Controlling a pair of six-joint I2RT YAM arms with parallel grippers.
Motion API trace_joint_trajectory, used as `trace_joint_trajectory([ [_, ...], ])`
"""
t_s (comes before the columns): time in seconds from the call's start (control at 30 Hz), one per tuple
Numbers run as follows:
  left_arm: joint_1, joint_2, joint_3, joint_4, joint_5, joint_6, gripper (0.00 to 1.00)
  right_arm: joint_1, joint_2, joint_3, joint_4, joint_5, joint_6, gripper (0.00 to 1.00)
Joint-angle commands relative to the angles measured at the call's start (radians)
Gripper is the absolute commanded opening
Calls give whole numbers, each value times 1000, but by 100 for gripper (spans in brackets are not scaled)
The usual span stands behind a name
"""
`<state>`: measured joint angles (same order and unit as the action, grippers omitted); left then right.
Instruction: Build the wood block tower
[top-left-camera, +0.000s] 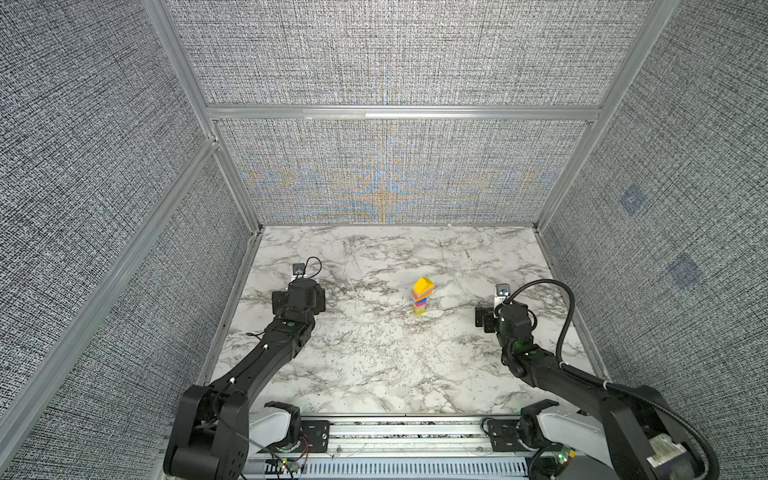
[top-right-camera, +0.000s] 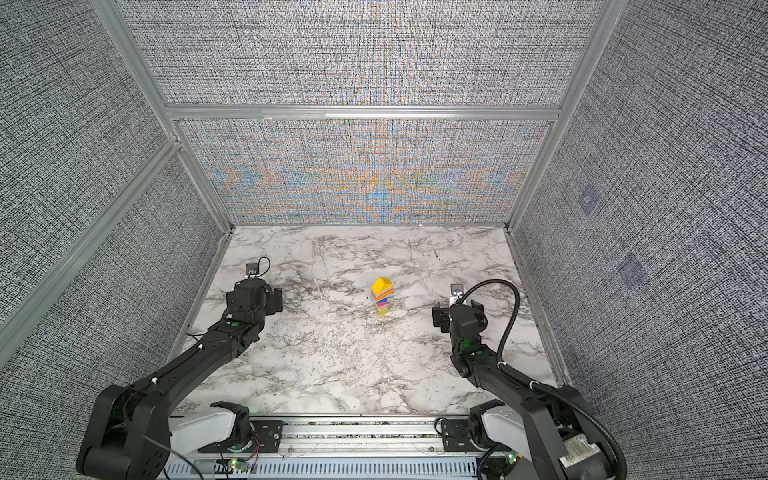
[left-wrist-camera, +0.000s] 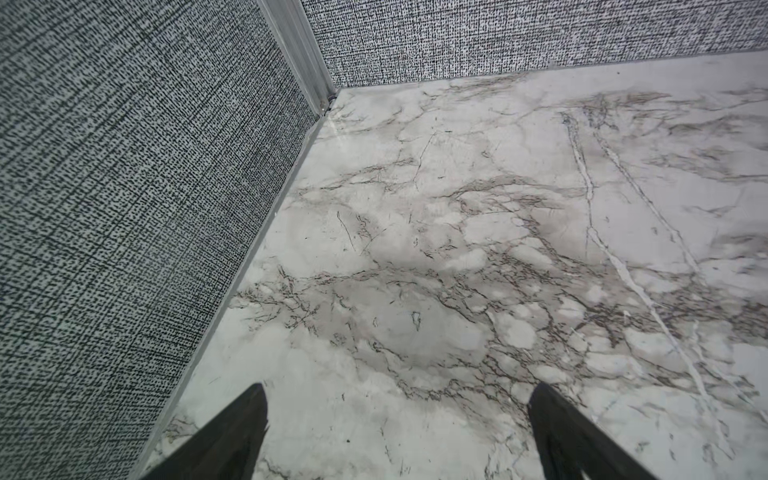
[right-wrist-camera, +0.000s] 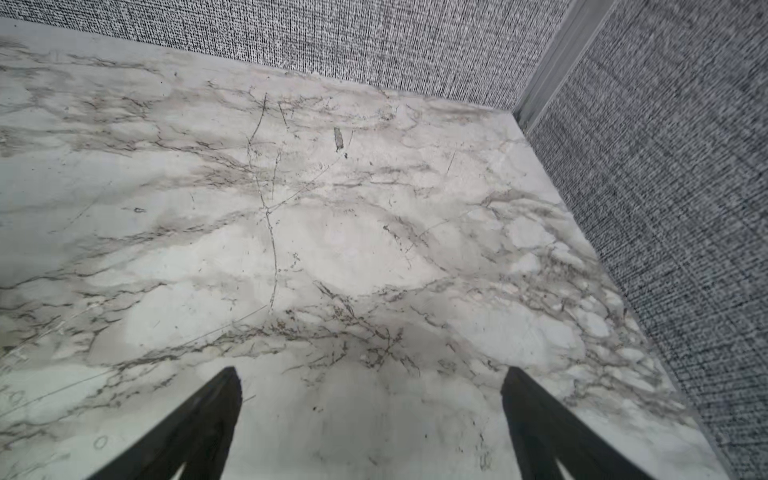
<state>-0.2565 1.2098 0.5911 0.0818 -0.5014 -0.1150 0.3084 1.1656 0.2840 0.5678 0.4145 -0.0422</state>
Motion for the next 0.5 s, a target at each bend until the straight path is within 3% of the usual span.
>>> trace_joint_trajectory([
  [0.0,6,19,4,150,-68,10,99,2,60,15,190,61,-69,99],
  [0.2,38,42,-141,431,-124,39,99,17,236,-22,469,46,-179,99],
  [0.33,46,158,-205,656,-141,81,99,42,322,-82,707,48,-257,99],
  [0.43,43,131,-194,591,-129,77,99,51,360,-117,767,-32,-285,99],
  [0.47,44,125,-244,679,-130,90,99,57,393,-131,823,-28,-290,99],
])
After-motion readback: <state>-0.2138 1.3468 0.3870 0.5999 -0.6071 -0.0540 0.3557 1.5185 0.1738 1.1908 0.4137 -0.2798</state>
